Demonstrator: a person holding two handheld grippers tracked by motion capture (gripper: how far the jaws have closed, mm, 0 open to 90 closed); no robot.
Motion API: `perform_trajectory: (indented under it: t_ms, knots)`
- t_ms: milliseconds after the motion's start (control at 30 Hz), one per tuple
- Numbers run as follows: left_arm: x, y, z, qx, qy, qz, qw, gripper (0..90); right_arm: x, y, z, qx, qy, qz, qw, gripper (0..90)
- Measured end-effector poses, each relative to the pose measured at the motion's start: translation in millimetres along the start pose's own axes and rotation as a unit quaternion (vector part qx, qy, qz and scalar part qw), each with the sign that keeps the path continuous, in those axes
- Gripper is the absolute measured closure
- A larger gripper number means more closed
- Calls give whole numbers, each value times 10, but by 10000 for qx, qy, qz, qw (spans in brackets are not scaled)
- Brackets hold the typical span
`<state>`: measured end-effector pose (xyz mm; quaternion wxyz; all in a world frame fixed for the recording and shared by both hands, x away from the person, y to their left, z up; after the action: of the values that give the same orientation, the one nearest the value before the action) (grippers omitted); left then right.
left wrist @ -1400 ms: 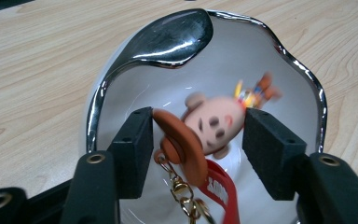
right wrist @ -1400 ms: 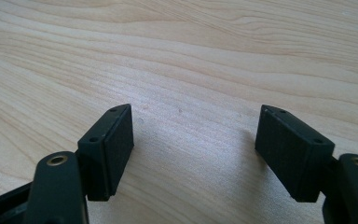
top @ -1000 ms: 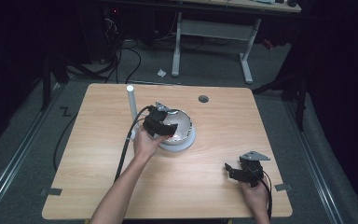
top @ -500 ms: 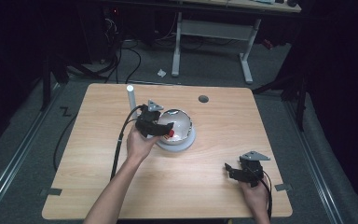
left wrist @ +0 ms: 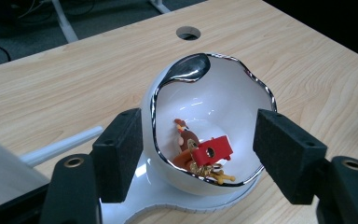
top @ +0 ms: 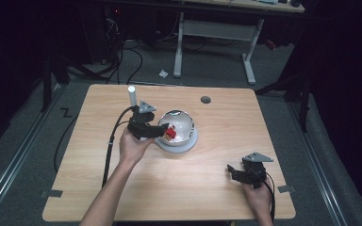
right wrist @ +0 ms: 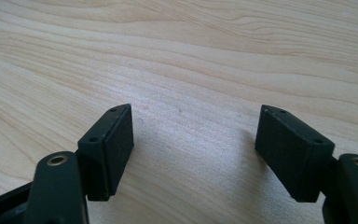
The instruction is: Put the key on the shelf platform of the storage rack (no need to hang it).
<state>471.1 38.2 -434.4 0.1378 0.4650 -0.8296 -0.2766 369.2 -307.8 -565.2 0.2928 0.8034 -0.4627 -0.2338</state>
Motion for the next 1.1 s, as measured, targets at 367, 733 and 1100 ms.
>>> perform_trajectory:
  t_ms: [367, 733, 1100]
  knots:
    - [-113, 164, 82, 114, 171, 6, 9998, 330, 0, 0, 0, 0, -2, 1, 10000, 282]
    - [-229, 309, 170, 175, 306, -42, 9994, 324, 0, 0, 0, 1, -3, 0, 10000, 282]
    - [-365, 502, 265, 334, 551, -93, 9979, 318, -1, 0, 0, 2, -3, -3, 10000, 282]
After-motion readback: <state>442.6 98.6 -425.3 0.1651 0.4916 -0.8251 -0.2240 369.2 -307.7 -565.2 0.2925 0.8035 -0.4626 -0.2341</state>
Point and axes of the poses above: each handheld gripper's, and its own axes: y roughly backward along the jaws, z roughly out of its underside, x roughly to its right, the point moved 5 cm from there along -y, roughly forward along the jaws, and after that the axes turned 10 degrees about -z, right-handed, at the moved point
